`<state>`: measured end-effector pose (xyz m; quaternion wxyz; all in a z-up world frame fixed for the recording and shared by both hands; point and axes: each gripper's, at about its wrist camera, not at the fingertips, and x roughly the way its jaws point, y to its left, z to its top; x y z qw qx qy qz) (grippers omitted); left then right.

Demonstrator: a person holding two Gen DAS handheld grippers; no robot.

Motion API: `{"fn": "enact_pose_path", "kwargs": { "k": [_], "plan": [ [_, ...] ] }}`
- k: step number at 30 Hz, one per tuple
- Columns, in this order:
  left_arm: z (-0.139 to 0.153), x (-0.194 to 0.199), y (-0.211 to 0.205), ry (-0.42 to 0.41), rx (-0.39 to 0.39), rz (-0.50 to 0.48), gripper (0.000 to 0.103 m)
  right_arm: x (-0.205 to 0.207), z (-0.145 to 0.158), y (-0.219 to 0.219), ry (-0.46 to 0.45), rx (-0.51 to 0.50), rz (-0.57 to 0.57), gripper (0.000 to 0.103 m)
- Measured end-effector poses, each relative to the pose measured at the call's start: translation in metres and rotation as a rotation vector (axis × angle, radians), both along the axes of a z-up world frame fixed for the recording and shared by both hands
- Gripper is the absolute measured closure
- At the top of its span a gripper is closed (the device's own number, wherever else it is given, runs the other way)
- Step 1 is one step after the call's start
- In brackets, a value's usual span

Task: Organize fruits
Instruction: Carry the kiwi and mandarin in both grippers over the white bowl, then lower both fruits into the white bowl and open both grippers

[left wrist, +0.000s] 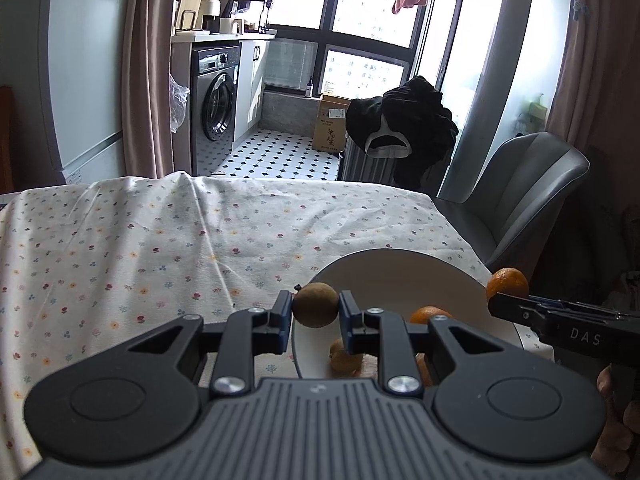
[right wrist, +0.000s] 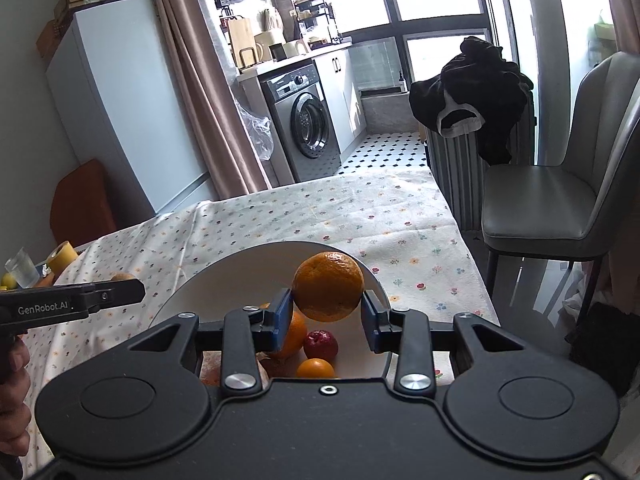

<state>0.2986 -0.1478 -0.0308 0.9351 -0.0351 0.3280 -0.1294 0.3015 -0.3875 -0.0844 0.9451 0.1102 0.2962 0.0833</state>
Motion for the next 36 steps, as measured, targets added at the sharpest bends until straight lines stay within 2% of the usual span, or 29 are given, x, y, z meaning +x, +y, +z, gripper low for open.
{"fn": "enact_pose_path", "kwargs": {
  "k": [4,11,16,26,28,31,36],
  "plan": [
    [-0.008,0.011,-0.007,0.021,0.001,-0.005,0.08,0.01,-0.008,-0.001,0.016,0.005,0.003,0.067],
    [-0.023,0.027,-0.02,0.057,0.006,-0.024,0.08,0.012,-0.008,-0.004,0.001,0.015,0.009,0.057],
    [-0.026,0.028,-0.021,0.067,0.009,-0.021,0.076,0.009,-0.009,-0.007,0.007,0.029,0.002,0.056],
    [-0.011,0.013,-0.005,0.057,0.007,-0.016,0.073,0.0,-0.003,0.002,-0.001,0.032,0.003,0.053],
    [-0.004,0.008,0.001,0.05,-0.016,-0.004,0.066,-0.004,0.001,0.004,-0.008,0.033,0.001,0.051],
    [0.003,-0.003,0.005,0.032,-0.008,0.002,0.054,-0.011,0.007,0.01,-0.02,0.035,0.006,0.05],
    [0.014,-0.018,0.016,0.016,-0.008,0.0,0.044,-0.027,0.017,0.02,-0.049,0.032,0.021,0.041]
  ]
}}
